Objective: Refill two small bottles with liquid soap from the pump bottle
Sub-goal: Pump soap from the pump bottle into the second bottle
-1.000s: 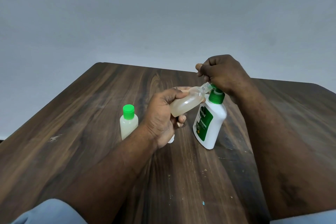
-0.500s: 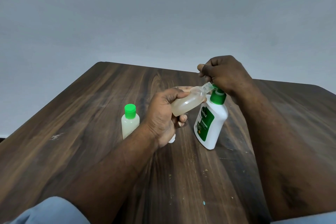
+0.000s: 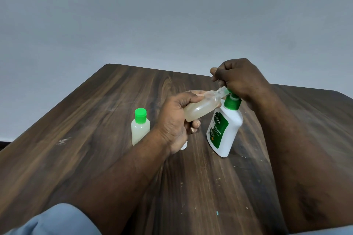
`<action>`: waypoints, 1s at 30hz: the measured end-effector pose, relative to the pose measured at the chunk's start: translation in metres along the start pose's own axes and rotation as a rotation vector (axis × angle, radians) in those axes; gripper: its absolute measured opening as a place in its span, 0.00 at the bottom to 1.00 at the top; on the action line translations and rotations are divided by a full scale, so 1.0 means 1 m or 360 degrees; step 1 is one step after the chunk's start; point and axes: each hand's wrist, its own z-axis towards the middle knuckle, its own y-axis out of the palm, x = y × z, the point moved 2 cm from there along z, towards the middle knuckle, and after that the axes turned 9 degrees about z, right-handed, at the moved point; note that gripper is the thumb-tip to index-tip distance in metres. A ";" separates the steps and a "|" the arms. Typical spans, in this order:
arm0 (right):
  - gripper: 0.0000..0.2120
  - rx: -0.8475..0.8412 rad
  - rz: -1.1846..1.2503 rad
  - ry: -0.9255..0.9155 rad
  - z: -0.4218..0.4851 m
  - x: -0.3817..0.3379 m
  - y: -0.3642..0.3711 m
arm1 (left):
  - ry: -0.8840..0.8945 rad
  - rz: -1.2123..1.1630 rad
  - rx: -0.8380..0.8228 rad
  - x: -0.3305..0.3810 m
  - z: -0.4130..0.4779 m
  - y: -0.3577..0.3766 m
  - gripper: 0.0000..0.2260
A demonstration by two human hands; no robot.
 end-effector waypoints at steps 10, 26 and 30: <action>0.14 0.0059 0.0014 -0.0063 -0.001 -0.003 -0.005 | -0.0003 0.0008 0.0004 -0.002 0.000 -0.001 0.25; 0.14 0.0000 0.0017 -0.0029 0.000 -0.001 -0.003 | -0.0024 -0.0015 -0.0018 -0.002 0.000 0.000 0.21; 0.14 0.0038 0.0007 -0.0069 -0.001 -0.004 -0.006 | -0.0016 -0.0005 -0.0020 -0.001 -0.002 0.000 0.20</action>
